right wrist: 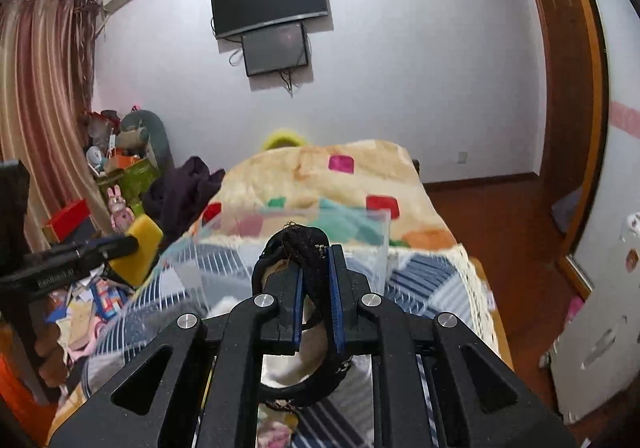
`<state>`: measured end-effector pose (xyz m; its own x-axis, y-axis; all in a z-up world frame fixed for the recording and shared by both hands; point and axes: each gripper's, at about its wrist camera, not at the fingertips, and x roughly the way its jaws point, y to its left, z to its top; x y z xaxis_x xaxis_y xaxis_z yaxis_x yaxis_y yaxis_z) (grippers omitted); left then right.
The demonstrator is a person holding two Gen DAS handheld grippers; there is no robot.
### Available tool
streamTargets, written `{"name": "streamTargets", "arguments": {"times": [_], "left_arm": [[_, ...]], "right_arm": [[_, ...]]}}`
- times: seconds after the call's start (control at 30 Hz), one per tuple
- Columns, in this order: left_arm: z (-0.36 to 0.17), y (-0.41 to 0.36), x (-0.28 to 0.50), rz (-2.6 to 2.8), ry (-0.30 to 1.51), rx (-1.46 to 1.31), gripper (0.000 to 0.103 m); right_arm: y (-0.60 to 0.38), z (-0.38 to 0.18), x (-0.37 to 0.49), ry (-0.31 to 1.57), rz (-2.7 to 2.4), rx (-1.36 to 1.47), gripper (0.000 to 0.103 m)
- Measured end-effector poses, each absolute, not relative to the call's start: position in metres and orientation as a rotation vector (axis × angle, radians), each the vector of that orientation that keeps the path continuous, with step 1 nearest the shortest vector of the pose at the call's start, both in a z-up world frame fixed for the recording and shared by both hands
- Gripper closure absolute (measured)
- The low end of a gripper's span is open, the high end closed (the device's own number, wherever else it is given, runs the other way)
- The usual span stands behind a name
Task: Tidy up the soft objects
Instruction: 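Carry the sponge into the clear box with the left tool while the right tool drops the mask in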
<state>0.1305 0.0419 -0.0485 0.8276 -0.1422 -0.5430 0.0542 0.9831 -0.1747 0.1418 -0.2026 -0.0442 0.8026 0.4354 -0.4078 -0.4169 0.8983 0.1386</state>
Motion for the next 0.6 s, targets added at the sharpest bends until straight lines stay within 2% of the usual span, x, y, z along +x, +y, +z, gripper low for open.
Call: {"name": "streamTargets", "arguments": {"times": [0.37,0.6], "left_arm": [[-0.06,0.035,0.185,-0.118,0.686,-0.144,0.076],[-0.077,0.034,0.222,-0.093,0.768,-0.086,0.076]], "right_arm": [[-0.184,-0.015,0.176,0.337,0.4,0.017,0.093],[-0.167,-0.037,0.205,0.395,0.351,-0.021,0.093]]}}
